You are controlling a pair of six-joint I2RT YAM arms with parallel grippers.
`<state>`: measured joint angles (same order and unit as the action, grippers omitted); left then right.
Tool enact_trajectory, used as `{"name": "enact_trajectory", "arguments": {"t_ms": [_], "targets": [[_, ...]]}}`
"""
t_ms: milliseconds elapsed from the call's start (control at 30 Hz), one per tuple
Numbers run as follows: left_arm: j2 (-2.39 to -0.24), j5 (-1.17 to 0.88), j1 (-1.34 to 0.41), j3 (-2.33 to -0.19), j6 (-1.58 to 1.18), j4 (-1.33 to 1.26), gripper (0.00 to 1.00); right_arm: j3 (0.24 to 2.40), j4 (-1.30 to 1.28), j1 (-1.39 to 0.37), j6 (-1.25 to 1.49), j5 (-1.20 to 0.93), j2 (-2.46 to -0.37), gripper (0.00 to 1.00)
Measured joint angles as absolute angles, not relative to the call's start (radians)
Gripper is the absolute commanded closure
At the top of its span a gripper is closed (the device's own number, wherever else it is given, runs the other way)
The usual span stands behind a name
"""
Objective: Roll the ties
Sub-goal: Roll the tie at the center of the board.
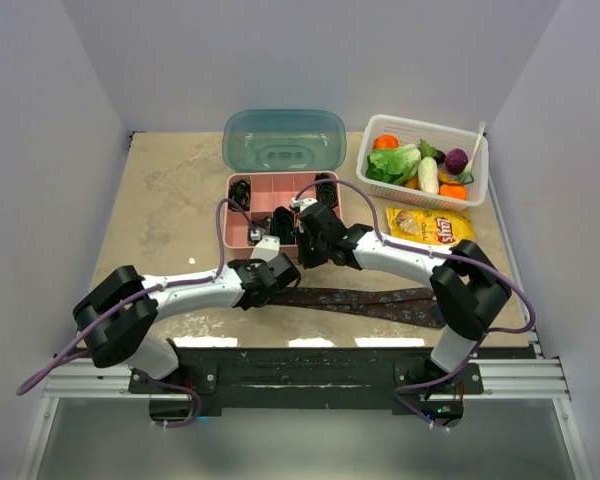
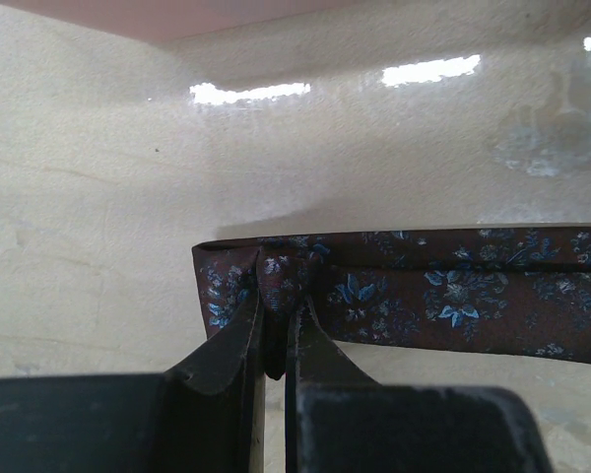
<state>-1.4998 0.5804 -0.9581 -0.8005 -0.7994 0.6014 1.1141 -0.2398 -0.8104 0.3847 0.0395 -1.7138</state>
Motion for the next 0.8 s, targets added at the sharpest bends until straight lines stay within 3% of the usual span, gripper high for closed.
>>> {"name": "enact_trajectory", "arguments": {"t_ms": [133,267,367,500,800], "targets": [[-1.5,0.559,-0.958,-0.801,-0.789,0.575,0.81,1.108,-0.24,-0.81,0.384,0.039,-1.714,1.0],[-1.496,0.522,-0.958,-0.801,-0.776,0.541,0.61,1.107,-0.24,-0.81,0.384,0.039,-1.714,1.0],[-1.491,0.475,-0.958,-0.801,-0.77,0.515,0.53,1.106,-0.24,-0.81,0.384,0.039,-1.714,1.0],[-1.481,0.418,-0.958,-0.801,-0.765,0.489,0.47,1.105,-0.24,-0.81,0.383,0.038,-1.714,1.0],[-1.473,0.335,-0.958,-0.801,-0.762,0.448,0.44,1.105,-0.24,-0.81,0.38,0.035,-1.714,1.0]]}}
